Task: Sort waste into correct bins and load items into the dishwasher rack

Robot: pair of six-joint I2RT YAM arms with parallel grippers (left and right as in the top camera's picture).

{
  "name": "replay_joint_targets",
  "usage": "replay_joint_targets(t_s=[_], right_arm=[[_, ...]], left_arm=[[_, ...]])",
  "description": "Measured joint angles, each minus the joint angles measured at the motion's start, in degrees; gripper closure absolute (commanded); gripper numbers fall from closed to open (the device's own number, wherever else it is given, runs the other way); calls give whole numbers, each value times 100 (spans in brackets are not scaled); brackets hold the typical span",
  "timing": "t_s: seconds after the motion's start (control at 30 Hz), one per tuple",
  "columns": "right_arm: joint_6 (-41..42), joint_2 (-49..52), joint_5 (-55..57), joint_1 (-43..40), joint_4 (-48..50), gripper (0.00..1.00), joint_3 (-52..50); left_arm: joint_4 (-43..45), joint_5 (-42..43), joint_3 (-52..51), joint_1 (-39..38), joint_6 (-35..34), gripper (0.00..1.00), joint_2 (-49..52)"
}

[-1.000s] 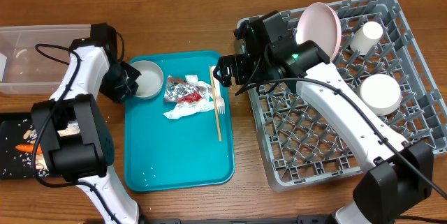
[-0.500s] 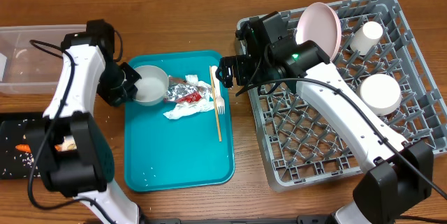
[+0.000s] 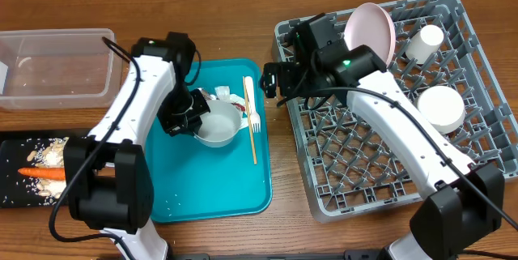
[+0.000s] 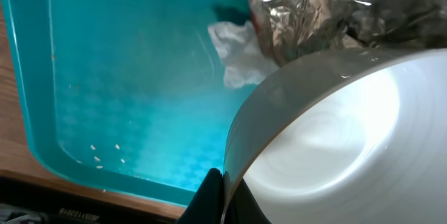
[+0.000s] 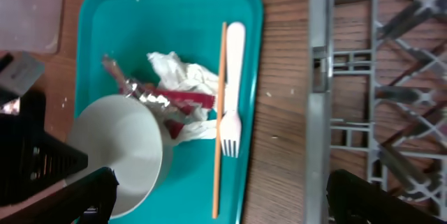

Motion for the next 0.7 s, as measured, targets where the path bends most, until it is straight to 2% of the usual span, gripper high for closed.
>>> replay_joint_targets(t_s=[0.37,0.4,0.47,0.5,0.7], right_arm=[[85,0,46,-81,31,0,0],[96,2,46,-81,46,0,0],[107,0,44,-81,59,0,0],[107,2,42,-81,55,0,0],[116,2,-17,-81,-140,0,0]], left_arm=[[-223,-140,-791,-96,-2,94,0],[-216,-140,-824,-96,0,89,0],[-205,-142,-848,-96,26,68,0],[-190,-144,-852,-96,44,62,0],[-149,-168,-855,-94,160,64,0]])
